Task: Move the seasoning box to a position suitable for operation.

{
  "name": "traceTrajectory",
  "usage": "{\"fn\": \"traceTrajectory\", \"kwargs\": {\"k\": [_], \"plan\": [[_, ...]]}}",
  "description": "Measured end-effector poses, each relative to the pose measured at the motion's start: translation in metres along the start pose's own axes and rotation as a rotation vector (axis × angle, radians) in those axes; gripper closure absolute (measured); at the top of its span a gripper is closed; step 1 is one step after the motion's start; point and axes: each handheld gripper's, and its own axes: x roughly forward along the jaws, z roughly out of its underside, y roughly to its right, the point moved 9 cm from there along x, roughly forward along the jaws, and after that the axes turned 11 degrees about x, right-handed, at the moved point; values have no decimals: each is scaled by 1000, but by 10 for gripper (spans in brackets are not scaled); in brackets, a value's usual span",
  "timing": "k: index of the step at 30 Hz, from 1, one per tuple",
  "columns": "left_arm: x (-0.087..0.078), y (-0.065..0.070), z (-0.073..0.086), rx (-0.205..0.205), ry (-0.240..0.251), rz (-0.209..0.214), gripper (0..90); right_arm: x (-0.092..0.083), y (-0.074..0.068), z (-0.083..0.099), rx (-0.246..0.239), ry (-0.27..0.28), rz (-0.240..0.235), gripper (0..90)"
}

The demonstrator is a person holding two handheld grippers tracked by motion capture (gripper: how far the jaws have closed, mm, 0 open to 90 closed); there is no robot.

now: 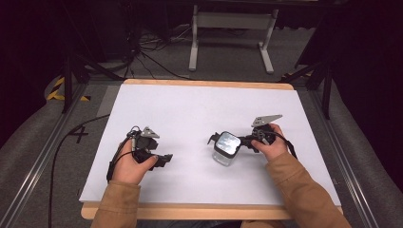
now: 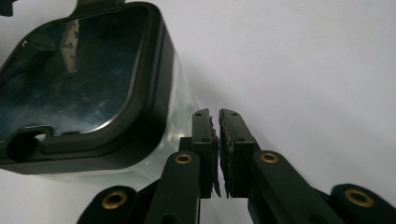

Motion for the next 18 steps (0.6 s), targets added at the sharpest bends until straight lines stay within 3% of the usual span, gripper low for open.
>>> {"fn": "traceTrajectory", "kwargs": {"k": [10,15,18], "plan": [[4,1,-10,15,18,3,279,-1,-4,6,-20,-2,-21,893],[9,3,-17,31,15,20,282,-2,-12,13,-40,-37,-17,894],[12,4,-21,46,7,31,281,-4,-16,16,-60,-45,9,894]]}}
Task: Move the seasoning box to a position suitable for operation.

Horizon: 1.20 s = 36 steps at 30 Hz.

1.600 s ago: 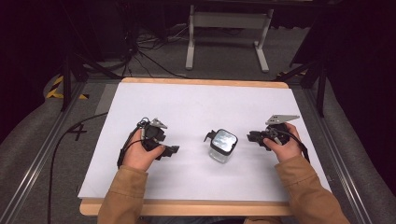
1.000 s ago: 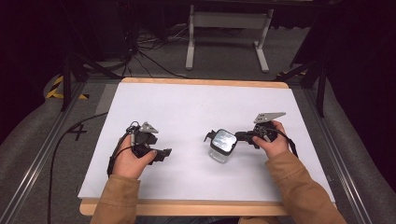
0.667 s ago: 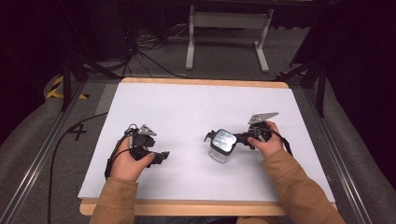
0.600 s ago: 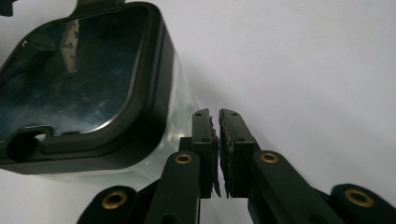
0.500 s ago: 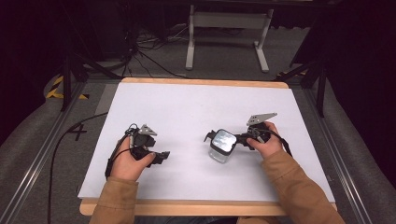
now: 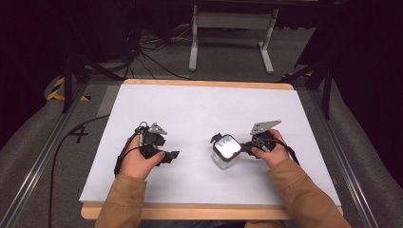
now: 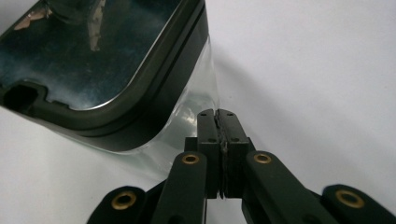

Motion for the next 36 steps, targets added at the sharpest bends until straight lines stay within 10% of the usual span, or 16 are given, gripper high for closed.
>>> {"fn": "traceTrajectory", "kwargs": {"k": [17,29,36], "plan": [[20,7,-30,66,19,55,284,-5,-28,23,-53,-72,36,895],[24,15,-46,24,3,119,366,-2,-48,36,-67,-96,12,887],[19,20,-71,119,102,90,437,-20,-41,34,-48,-49,39,859]]}}
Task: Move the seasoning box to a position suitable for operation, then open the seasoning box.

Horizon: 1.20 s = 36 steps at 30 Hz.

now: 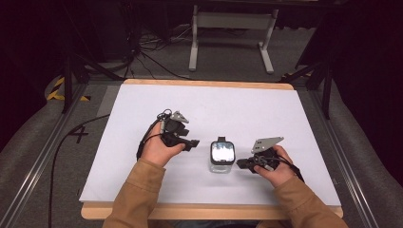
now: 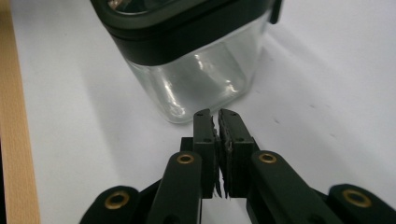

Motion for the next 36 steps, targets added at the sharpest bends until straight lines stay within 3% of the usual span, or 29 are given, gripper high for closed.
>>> {"fn": "traceTrajectory", "kwargs": {"k": [3,4,5,6,8,12,16,21,26,30,36], "plan": [[-5,8,-13,111,12,9,600,-10,7,3,24,19,18,851],[-5,8,-13,111,12,9,652,-13,9,5,33,26,24,850],[-5,13,-21,140,44,28,652,-13,9,5,33,26,24,850],[-5,18,-27,147,65,56,708,-16,10,7,43,32,31,847],[-2,23,-38,152,90,101,715,-22,11,10,56,42,41,833],[12,24,-49,168,69,112,669,-31,13,20,71,55,60,828],[22,18,-55,121,77,105,652,-37,14,29,95,58,74,815],[31,11,-60,46,105,138,683,-42,15,36,111,61,88,814],[39,12,-59,48,69,167,712,-45,15,40,119,66,95,814],[50,22,-58,39,45,230,739,-46,15,42,120,64,96,813],[57,22,-57,45,42,203,808,-46,14,42,118,69,94,809]]}}
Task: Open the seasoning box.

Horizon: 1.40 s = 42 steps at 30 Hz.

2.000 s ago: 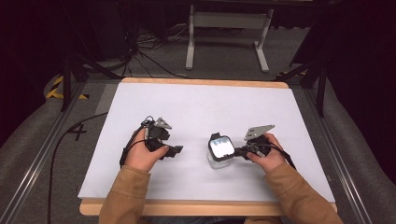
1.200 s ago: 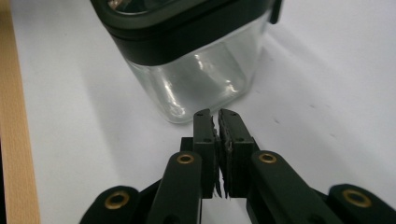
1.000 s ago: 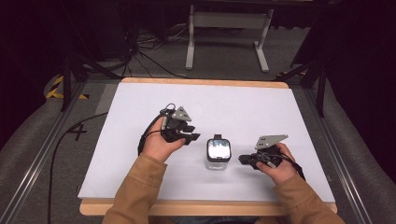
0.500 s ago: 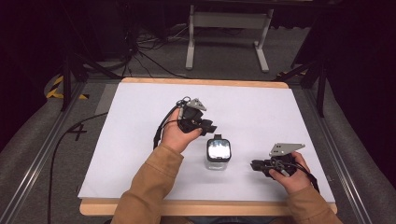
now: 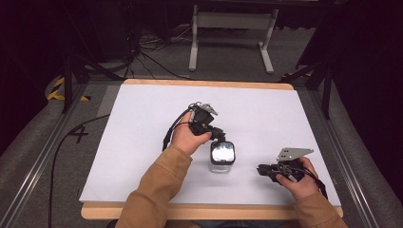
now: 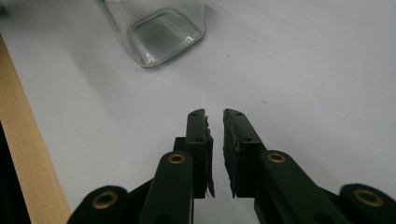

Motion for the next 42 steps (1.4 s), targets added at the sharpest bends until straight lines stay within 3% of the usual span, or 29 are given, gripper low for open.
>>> {"fn": "traceTrajectory", "kwargs": {"k": [2,4,8,22,29,31,33,42], "plan": [[2,1,-1,-13,15,12,835,1,-2,0,-4,-5,-3,809],[1,0,-2,-9,20,-13,861,2,-3,0,-11,-7,-5,809],[2,1,-2,-16,17,-5,892,3,-5,0,-10,-7,-14,805],[1,2,-1,-17,4,0,891,3,-15,-8,-36,17,-25,805],[1,1,-1,-33,18,4,891,6,-35,-25,-70,66,-65,816],[1,1,-1,-31,16,3,891,8,-43,-31,-75,83,-88,856],[2,0,-1,-33,20,-3,892,10,-48,-35,-84,93,-98,894],[2,0,0,-30,19,-5,894,19,-63,-50,-99,153,-124,897]]}}
